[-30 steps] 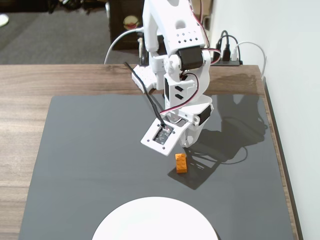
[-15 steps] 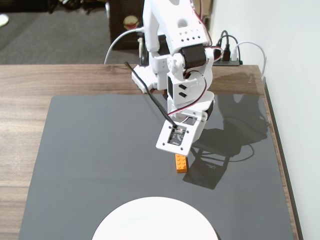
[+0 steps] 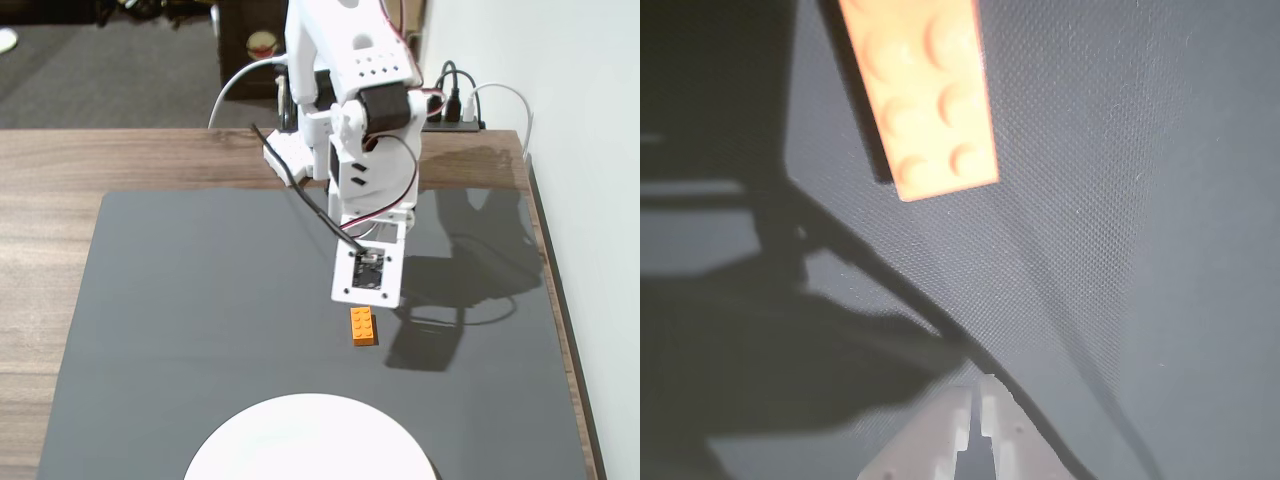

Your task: Grasp a lego block and put it on the plate.

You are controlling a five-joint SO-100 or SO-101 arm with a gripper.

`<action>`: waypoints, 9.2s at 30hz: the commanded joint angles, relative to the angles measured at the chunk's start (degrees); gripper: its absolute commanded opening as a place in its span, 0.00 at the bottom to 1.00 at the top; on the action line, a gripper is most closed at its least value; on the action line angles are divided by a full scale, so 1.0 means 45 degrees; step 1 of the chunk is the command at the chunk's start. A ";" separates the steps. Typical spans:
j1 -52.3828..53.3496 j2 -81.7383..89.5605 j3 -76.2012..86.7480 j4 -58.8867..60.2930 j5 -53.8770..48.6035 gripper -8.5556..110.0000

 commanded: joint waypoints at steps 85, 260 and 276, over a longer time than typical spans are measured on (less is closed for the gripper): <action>0.1738 -0.1777 -0.4355 0.0195 -0.3223 0.37; 0.3633 -1.1113 -1.6074 -0.0371 -0.3145 0.25; 0.3672 -0.9258 -1.4766 0.0352 -0.3145 0.25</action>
